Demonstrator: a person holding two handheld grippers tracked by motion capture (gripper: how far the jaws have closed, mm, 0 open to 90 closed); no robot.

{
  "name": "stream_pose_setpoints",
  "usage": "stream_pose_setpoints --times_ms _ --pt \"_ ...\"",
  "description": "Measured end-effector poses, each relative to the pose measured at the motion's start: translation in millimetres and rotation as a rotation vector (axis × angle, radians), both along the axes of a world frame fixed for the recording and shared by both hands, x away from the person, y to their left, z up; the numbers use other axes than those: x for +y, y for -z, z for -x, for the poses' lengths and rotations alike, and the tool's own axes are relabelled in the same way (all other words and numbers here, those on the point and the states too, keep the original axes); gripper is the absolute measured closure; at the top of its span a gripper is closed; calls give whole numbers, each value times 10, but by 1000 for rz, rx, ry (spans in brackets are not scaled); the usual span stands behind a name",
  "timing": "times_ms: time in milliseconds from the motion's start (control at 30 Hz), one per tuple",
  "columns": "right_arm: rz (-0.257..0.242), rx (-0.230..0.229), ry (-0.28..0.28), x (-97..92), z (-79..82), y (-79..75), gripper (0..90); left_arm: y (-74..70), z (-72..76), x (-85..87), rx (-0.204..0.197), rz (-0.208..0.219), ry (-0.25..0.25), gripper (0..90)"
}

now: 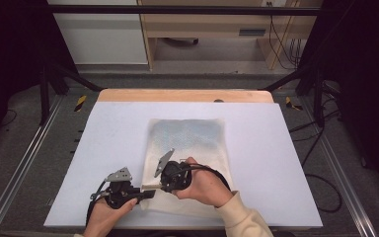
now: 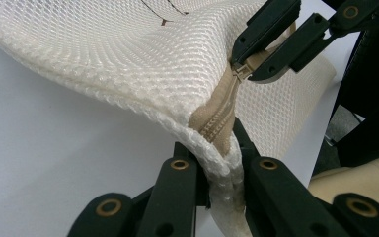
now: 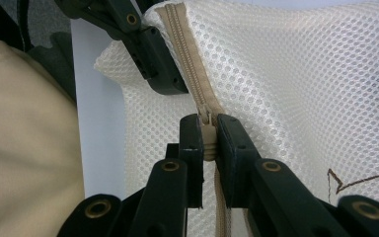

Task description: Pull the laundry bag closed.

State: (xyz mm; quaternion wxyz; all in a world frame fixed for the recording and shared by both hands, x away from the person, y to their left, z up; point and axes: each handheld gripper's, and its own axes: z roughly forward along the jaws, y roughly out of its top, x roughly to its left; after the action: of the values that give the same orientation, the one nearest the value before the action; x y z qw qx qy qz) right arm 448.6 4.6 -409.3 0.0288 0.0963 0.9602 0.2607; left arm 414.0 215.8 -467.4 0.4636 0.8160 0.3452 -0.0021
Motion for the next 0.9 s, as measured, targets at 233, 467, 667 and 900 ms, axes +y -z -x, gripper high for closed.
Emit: stream_pose_setpoints --times_ms 233,467,667,900 --pt "11 -1 8 -10 18 11 818 -2 14 -13 -14 -13 6 843" --pt "4 4 7 -28 5 11 818 -4 12 -26 -26 -12 10 844" --pt "-2 0 12 -43 10 -6 817 -18 24 -34 -38 -6 11 844" --pt "8 -7 16 -69 10 -13 818 -12 6 -68 -50 -10 12 844"
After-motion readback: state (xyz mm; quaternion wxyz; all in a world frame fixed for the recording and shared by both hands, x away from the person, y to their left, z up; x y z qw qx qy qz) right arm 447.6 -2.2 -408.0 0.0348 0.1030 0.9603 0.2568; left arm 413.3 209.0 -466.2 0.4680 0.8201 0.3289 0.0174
